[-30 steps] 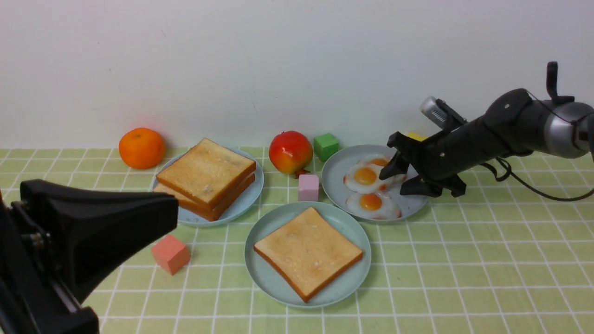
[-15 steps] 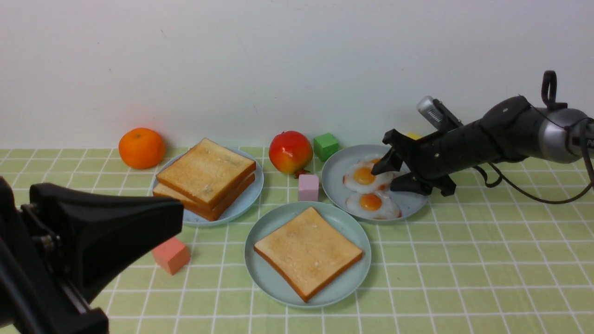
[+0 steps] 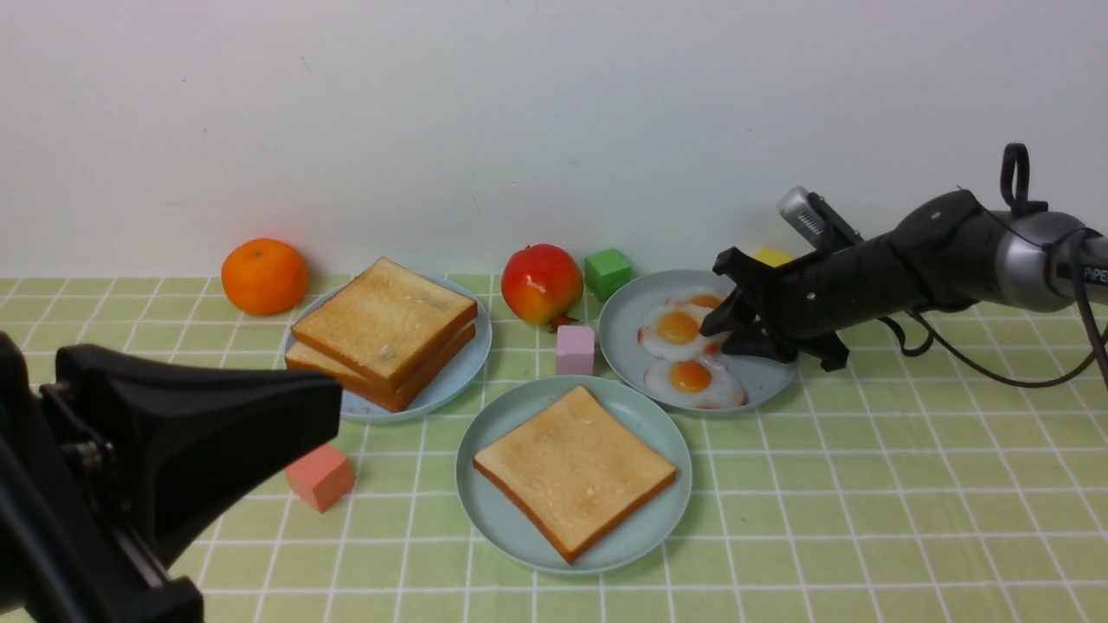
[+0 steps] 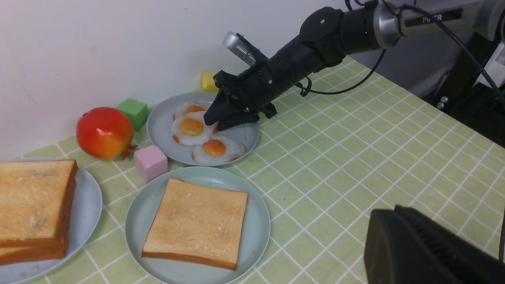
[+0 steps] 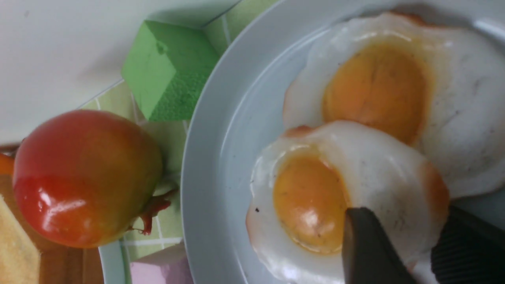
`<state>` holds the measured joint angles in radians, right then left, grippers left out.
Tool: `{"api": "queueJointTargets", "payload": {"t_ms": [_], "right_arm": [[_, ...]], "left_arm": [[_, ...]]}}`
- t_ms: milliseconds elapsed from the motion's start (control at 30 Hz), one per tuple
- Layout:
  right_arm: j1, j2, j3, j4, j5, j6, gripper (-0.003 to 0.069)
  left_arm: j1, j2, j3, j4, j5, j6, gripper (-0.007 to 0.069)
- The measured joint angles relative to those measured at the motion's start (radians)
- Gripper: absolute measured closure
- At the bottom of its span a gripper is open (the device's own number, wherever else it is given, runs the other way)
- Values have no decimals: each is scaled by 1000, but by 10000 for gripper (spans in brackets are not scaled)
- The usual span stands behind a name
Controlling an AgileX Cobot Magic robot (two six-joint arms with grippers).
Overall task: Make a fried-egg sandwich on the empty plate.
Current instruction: Use the right arm to grab a fried egg, then use the right arm to place the fried egg on the slice of bread in the middle
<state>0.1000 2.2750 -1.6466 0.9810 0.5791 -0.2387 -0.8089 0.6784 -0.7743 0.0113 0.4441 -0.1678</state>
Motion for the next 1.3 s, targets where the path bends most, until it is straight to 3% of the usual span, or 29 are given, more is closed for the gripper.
{"api": "queueJointTargets", "payload": {"t_ms": [200,267,600,767,967,1133,1300], "right_arm": [[0,0,-2,6,-11,0,559],[0,0,-2,14,-12,0,571],[0,-65,-2,30,51,-27,571],[0,-204,-2,30,159,-79,571],[58,-378,144,23,254,-120,571],[167,-453,360,47,161,-137,573],[258,-441,479,163,13,-222,573]], "left_arm": [[0,0,0,0,1,0,638],[0,0,0,0,1,0,638],[0,0,0,1,1,0,638],[0,0,0,20,1,0,637],[0,0,0,49,7,0,637],[0,0,0,55,13,0,636],[0,0,0,55,27,0,634]]}}
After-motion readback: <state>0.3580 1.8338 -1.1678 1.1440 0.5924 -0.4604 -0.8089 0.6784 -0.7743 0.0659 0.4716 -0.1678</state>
